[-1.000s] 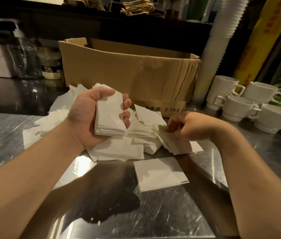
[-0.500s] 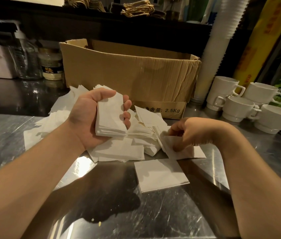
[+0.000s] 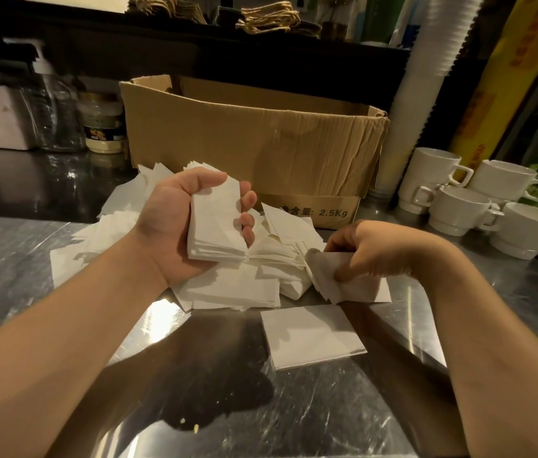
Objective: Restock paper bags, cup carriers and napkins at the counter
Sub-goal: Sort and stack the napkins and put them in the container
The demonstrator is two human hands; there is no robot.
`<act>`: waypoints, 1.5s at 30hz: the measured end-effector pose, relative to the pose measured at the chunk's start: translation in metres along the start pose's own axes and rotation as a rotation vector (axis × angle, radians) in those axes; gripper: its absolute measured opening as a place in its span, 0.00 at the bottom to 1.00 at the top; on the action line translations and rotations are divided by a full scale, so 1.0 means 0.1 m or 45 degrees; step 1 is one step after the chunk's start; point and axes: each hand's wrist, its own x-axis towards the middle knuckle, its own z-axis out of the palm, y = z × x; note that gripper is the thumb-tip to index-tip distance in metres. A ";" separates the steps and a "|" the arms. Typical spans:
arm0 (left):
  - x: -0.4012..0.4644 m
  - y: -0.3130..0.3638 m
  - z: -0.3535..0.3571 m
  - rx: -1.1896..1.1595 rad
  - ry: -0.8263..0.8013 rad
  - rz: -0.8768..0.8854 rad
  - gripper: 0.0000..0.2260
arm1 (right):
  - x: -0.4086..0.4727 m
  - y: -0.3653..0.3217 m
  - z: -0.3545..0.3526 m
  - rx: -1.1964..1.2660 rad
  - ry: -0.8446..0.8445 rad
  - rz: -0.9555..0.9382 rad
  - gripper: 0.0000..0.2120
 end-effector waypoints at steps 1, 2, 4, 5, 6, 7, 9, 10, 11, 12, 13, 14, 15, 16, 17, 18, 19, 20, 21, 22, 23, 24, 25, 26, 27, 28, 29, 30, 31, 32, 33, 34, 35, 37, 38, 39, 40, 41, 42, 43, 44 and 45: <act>0.00 0.00 0.00 0.000 0.000 -0.002 0.22 | -0.01 0.01 -0.01 0.027 0.035 -0.032 0.12; 0.00 0.00 0.00 0.001 -0.001 -0.004 0.22 | -0.01 0.01 -0.02 0.068 0.065 -0.068 0.09; 0.00 0.01 -0.01 0.005 -0.007 -0.009 0.22 | -0.02 0.03 -0.04 0.203 0.117 -0.137 0.07; 0.00 0.01 -0.01 0.009 -0.014 -0.012 0.22 | -0.03 0.04 -0.06 0.305 0.139 -0.170 0.07; 0.00 0.01 -0.01 0.013 -0.028 -0.016 0.22 | -0.03 0.05 -0.08 0.423 0.154 -0.207 0.07; 0.00 0.01 -0.01 0.013 -0.043 -0.018 0.22 | -0.04 0.06 -0.09 0.544 0.158 -0.251 0.08; 0.00 0.00 -0.01 0.007 -0.078 -0.021 0.22 | -0.05 0.07 -0.10 0.763 0.147 -0.351 0.13; 0.00 0.00 -0.01 0.009 -0.091 -0.025 0.22 | -0.05 0.07 -0.09 0.863 0.136 -0.400 0.14; 0.00 0.00 0.00 0.014 -0.097 -0.028 0.23 | -0.06 0.04 -0.07 0.958 0.121 -0.439 0.14; 0.00 0.00 0.00 0.024 -0.099 -0.029 0.23 | -0.07 0.00 -0.06 1.054 0.091 -0.474 0.12; 0.01 -0.01 0.00 0.039 -0.096 -0.025 0.23 | -0.08 -0.04 -0.03 1.143 0.050 -0.504 0.11; 0.01 -0.01 -0.02 0.055 -0.095 -0.020 0.24 | -0.09 -0.09 0.00 1.221 0.006 -0.533 0.10; 0.01 -0.01 -0.02 0.070 -0.104 -0.017 0.25 | -0.09 -0.14 0.04 1.289 -0.038 -0.562 0.10; 0.02 -0.02 -0.03 0.082 -0.127 -0.018 0.25 | -0.09 -0.19 0.08 1.354 -0.090 -0.586 0.09; 0.01 -0.02 -0.03 0.104 -0.157 -0.024 0.26 | -0.09 -0.25 0.13 1.397 -0.131 -0.610 0.10; 0.02 -0.04 -0.04 0.143 -0.173 -0.027 0.28 | -0.07 -0.29 0.18 1.421 -0.148 -0.632 0.14; 0.02 -0.05 -0.03 0.196 -0.177 -0.032 0.28 | -0.05 -0.33 0.24 1.445 -0.147 -0.637 0.20; 0.02 -0.06 -0.02 0.250 -0.161 -0.033 0.27 | -0.05 -0.37 0.28 1.482 -0.143 -0.617 0.26; 0.02 -0.07 -0.01 0.290 -0.138 -0.038 0.25 | -0.05 -0.42 0.31 1.522 -0.130 -0.589 0.28; 0.02 -0.07 0.00 0.314 -0.131 -0.044 0.23 | -0.04 -0.44 0.33 1.561 -0.115 -0.576 0.26; 0.01 -0.07 0.01 0.328 -0.143 -0.048 0.23 | -0.04 -0.47 0.35 1.578 -0.093 -0.567 0.21; 0.01 -0.07 0.01 0.345 -0.154 -0.042 0.23 | -0.03 -0.49 0.36 1.582 -0.070 -0.557 0.16; 0.00 -0.07 0.03 0.369 -0.149 -0.032 0.22 | -0.04 -0.51 0.36 1.581 -0.044 -0.545 0.13; 0.00 -0.07 0.02 0.405 -0.130 -0.014 0.22 | -0.03 -0.52 0.37 1.578 -0.017 -0.534 0.12; 0.00 -0.07 0.03 0.441 -0.108 -0.003 0.23 | -0.04 -0.54 0.38 1.569 0.008 -0.525 0.12; 0.01 -0.08 0.02 0.478 -0.091 0.006 0.26 | -0.04 -0.56 0.39 1.559 0.026 -0.521 0.13; 0.01 -0.09 0.02 0.509 -0.090 0.008 0.29 | -0.04 -0.58 0.40 1.550 0.042 -0.516 0.14; 0.03 -0.10 0.01 0.531 -0.101 0.016 0.32 | -0.04 -0.58 0.42 1.544 0.059 -0.506 0.14; 0.03 -0.12 0.02 0.529 -0.114 0.019 0.34 | -0.03 -0.59 0.43 1.547 0.080 -0.489 0.12; 0.04 -0.12 0.02 0.511 -0.118 0.024 0.35 | -0.02 -0.59 0.44 1.553 0.098 -0.470 0.10; 0.04 -0.13 0.03 0.490 -0.124 0.022 0.35 | -0.02 -0.60 0.44 1.554 0.106 -0.448 0.08; 0.04 -0.13 0.03 0.477 -0.148 0.019 0.36 | -0.02 -0.60 0.44 1.556 0.106 -0.435 0.07; 0.03 -0.13 0.03 0.465 -0.184 0.009 0.36 | -0.03 -0.61 0.44 1.571 0.096 -0.437 0.06; 0.01 -0.13 0.03 0.436 -0.268 -0.033 0.33 | -0.05 -0.63 0.46 1.593 0.109 -0.462 0.08; 0.00 -0.13 0.03 0.442 -0.276 -0.045 0.29 | -0.04 -0.64 0.48 1.534 0.182 -0.475 0.10; -0.01 -0.13 0.04 0.447 -0.244 -0.053 0.24 | -0.02 -0.63 0.50 1.405 0.308 -0.477 0.12; 0.00 -0.13 0.04 0.437 -0.200 -0.063 0.23 | 0.00 -0.62 0.52 1.233 0.460 -0.485 0.15; -0.01 -0.12 0.04 0.400 -0.191 -0.083 0.24 | 0.02 -0.60 0.53 1.066 0.588 -0.533 0.20; 0.00 -0.12 0.04 0.339 -0.217 -0.081 0.25 | 0.02 -0.57 0.53 0.936 0.649 -0.630 0.26; 0.00 -0.12 0.04 0.265 -0.245 -0.079 0.25 | 0.02 -0.54 0.52 0.822 0.655 -0.736 0.34; 0.00 -0.12 0.04 0.205 -0.262 -0.072 0.27 | 0.01 -0.50 0.51 0.707 0.632 -0.821 0.42; 0.01 -0.13 0.03 0.176 -0.252 -0.073 0.28 | 0.00 -0.48 0.51 0.599 0.594 -0.876 0.49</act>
